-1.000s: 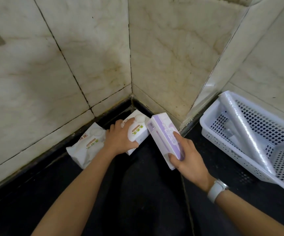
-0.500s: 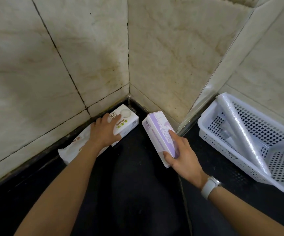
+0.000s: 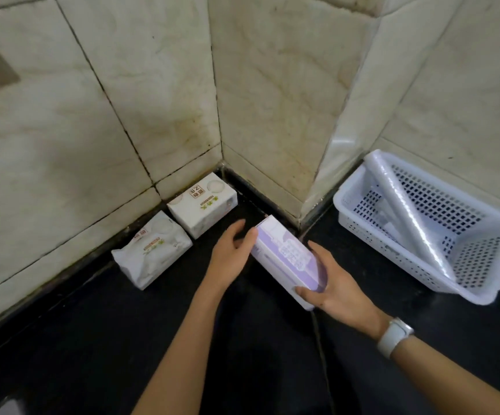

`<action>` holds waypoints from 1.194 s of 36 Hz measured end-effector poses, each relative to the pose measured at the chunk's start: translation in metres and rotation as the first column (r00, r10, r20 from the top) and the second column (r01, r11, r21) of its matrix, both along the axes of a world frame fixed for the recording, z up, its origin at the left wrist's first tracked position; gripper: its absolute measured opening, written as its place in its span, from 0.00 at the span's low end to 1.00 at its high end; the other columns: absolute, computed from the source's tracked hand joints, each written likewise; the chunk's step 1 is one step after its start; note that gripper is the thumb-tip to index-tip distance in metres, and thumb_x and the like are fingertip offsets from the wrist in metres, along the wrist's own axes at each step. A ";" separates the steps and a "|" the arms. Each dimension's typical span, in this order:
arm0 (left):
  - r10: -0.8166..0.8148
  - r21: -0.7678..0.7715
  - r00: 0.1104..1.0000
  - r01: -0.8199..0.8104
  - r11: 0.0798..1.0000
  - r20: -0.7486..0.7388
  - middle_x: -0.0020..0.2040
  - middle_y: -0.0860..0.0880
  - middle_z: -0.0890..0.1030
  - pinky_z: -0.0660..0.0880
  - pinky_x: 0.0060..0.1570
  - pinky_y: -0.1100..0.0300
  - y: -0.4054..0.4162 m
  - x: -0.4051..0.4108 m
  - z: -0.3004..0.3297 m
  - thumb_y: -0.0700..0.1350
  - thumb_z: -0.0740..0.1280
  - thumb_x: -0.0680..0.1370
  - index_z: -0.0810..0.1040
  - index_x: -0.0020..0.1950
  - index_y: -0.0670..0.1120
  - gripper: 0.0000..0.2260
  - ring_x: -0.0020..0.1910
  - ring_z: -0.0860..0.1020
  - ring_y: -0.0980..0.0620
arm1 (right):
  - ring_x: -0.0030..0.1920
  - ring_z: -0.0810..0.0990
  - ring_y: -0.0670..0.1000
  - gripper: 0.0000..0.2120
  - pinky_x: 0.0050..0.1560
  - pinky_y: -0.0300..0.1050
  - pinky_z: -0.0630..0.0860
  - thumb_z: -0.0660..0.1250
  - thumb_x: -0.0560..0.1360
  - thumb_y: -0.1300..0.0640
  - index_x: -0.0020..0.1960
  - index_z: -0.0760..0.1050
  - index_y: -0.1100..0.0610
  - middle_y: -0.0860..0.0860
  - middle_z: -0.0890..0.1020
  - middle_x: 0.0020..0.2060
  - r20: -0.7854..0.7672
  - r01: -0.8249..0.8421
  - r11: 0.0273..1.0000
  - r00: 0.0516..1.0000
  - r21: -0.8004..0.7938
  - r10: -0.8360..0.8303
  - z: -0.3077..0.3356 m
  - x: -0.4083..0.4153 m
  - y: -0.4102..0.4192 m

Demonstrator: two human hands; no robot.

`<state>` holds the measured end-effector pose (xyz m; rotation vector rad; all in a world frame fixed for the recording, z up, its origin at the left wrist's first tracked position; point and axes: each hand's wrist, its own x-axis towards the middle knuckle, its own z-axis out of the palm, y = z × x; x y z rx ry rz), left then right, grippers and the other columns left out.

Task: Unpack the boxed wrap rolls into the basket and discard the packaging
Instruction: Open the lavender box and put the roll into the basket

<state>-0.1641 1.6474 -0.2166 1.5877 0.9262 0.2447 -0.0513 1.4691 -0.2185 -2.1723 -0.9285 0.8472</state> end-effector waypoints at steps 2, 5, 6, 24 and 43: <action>-0.053 -0.069 0.998 0.054 0.996 0.020 0.70 0.52 0.70 0.69 0.64 0.58 -0.021 -0.005 0.005 0.53 0.64 0.77 0.66 0.71 0.52 0.23 0.59 0.71 0.58 | 0.68 0.66 0.46 0.40 0.70 0.47 0.65 0.73 0.67 0.48 0.72 0.54 0.44 0.41 0.65 0.68 -0.003 -0.040 0.999 0.999 -0.010 0.040 0.001 -0.001 -0.025; -0.176 -0.123 0.983 0.180 0.976 0.043 0.65 0.58 0.70 0.72 0.59 0.60 -0.052 -0.011 0.015 0.49 0.65 0.77 0.64 0.72 0.56 0.24 0.54 0.74 0.64 | 0.65 0.67 0.44 0.39 0.69 0.46 0.65 0.72 0.67 0.49 0.71 0.55 0.42 0.41 0.66 0.67 0.031 -0.078 0.996 0.996 -0.038 0.079 0.005 0.000 -0.068; -0.225 -0.133 0.973 0.230 0.964 0.047 0.63 0.59 0.70 0.72 0.55 0.64 -0.064 -0.012 0.018 0.47 0.66 0.77 0.64 0.72 0.57 0.24 0.52 0.74 0.65 | 0.64 0.67 0.44 0.39 0.68 0.45 0.66 0.72 0.67 0.50 0.71 0.55 0.42 0.41 0.67 0.65 0.048 -0.081 0.996 0.995 -0.044 0.083 0.006 0.000 -0.082; -0.354 -0.329 0.932 0.359 0.873 0.079 0.60 0.52 0.79 0.80 0.47 0.59 -0.220 0.035 0.024 0.52 0.64 0.77 0.71 0.67 0.55 0.18 0.56 0.80 0.54 | 0.63 0.73 0.49 0.36 0.67 0.47 0.69 0.73 0.69 0.54 0.71 0.60 0.49 0.48 0.70 0.65 -0.292 0.577 0.796 0.805 0.184 -0.516 0.010 0.021 -0.254; -0.554 -0.073 0.832 0.553 0.830 0.005 0.55 0.58 0.81 0.74 0.57 0.62 -0.211 0.055 0.035 0.45 0.71 0.73 0.74 0.65 0.50 0.21 0.54 0.79 0.62 | 0.56 0.76 0.49 0.31 0.58 0.44 0.73 0.70 0.71 0.58 0.71 0.62 0.51 0.51 0.73 0.62 -0.465 0.722 0.647 0.674 0.247 -0.574 0.008 0.034 -0.266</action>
